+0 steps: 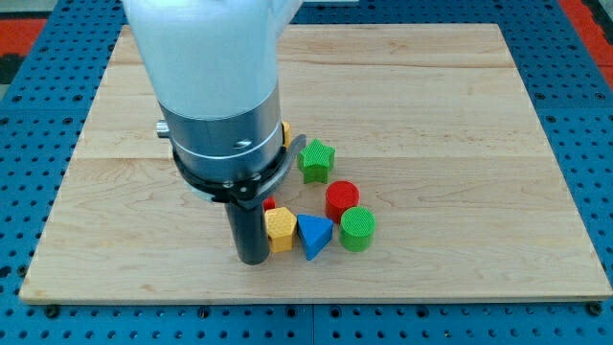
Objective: Move the yellow blocks diagonal to each other
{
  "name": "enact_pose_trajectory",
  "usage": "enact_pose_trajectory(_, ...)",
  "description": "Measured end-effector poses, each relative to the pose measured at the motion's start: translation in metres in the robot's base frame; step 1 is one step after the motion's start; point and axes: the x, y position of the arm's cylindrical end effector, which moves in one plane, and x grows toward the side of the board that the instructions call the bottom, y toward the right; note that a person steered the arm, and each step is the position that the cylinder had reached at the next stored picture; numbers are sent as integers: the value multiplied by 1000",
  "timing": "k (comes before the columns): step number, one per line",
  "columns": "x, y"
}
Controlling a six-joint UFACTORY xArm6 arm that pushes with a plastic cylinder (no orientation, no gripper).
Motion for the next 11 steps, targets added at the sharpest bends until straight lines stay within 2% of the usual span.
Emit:
enact_pose_trajectory(2,43,20)
enact_pose_trajectory(3,43,33)
enact_pose_trajectory(4,44,84)
enact_pose_trajectory(5,17,151)
enact_pose_trajectory(6,-49,194)
enact_pose_trajectory(7,-143,175)
enact_pose_trajectory(8,-233,103)
enact_pose_trajectory(9,-225,29)
enact_pose_trajectory(11,-189,20)
